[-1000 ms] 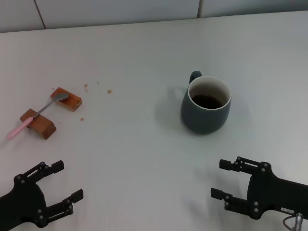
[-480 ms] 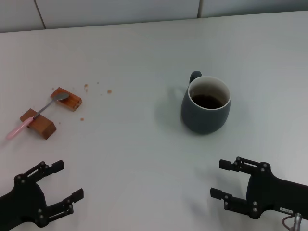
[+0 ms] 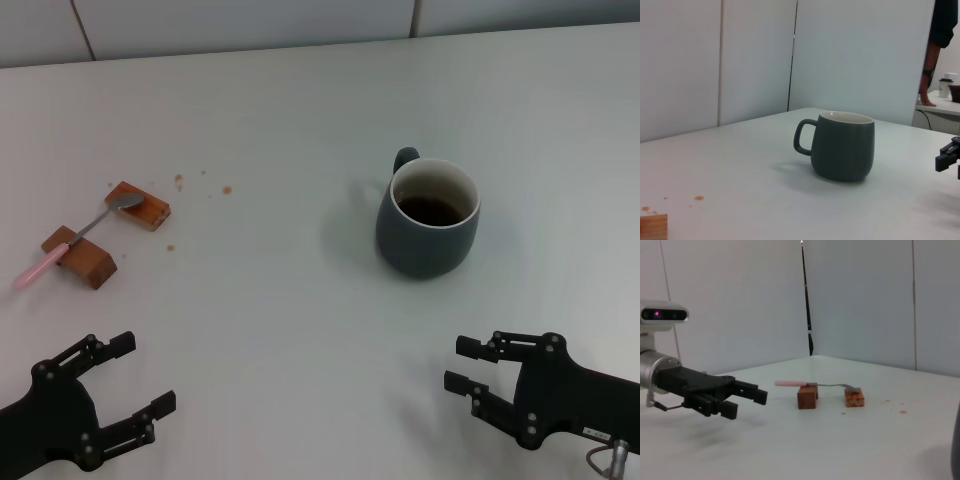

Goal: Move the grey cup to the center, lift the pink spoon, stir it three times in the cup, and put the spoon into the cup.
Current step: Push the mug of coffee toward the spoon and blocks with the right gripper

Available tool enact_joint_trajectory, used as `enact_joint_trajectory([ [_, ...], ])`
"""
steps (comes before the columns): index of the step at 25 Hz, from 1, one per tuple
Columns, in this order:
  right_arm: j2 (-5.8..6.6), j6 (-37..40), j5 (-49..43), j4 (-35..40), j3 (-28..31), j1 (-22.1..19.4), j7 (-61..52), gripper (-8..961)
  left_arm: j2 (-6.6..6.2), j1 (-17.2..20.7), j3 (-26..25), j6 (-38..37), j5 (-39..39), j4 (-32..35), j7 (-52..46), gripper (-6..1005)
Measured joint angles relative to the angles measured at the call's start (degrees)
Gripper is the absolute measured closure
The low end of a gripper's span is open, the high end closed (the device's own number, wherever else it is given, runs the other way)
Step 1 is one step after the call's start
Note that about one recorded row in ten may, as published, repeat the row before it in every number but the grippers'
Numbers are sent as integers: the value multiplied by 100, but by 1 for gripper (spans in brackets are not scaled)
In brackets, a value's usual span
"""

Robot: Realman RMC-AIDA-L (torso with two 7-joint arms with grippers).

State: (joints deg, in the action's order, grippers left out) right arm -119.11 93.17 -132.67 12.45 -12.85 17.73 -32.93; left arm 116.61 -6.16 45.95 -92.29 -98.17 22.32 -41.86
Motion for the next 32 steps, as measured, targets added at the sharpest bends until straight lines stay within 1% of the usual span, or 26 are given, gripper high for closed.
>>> enact_joint_trajectory([
  [2,0,47,82,-3,60,-38,102,437,7,5,-5,0,0,0,4,159],
  [3,4,192,316,-33,215,-134,349,458,11,14,-12,0,0,0,9,159],
  [5,6,288,470,-65,317,-193,499,501,11,16,-12,0,1,0,11,159],
  [8,7,592,1163,-201,743,-394,1006,645,11,20,-16,0,3,0,17,159],
  [10,-3,598,1606,-293,1013,-466,1214,741,11,24,-21,0,7,0,18,159],
  [12,-5,413,1979,-400,1266,-470,1343,805,11,26,-22,0,14,0,9,159],
  [13,-5,121,2196,-443,1398,-389,1375,837,11,24,-23,-1,25,0,-6,159],
  [14,-5,121,2196,-443,1398,-389,1375,869,11,24,-23,-1,25,0,-6,158],
  [16,-8,-521,2354,-449,1428,-124,1377,933,11,18,-30,-3,32,0,-8,158],
  [17,-9,-994,2357,-450,1373,109,1383,933,23,13,-64,-1,35,1,-8,158],
  [20,-12,-1208,2346,-460,1320,220,1436,933,32,13,-84,3,36,1,-5,158],
  [21,-19,-1567,2340,-536,1216,412,1631,933,45,20,-118,7,36,1,10,158],
  [22,-19,-1567,2340,-536,1216,412,1631,933,45,20,-118,7,36,1,10,158],
  [23,-17,-1933,2340,-696,1125,594,1921,933,54,24,-141,12,36,-10,19,158],
  [24,-17,-1933,2340,-696,1125,594,1921,933,54,24,-141,12,36,-10,19,158],
  [31,-19,-2898,2339,-1245,951,1108,2747,932,61,3,-294,-1,42,-78,34,159],
  [32,-19,-2898,2339,-1245,951,1108,2747,932,61,3,-294,-1,42,-78,34,159],
])
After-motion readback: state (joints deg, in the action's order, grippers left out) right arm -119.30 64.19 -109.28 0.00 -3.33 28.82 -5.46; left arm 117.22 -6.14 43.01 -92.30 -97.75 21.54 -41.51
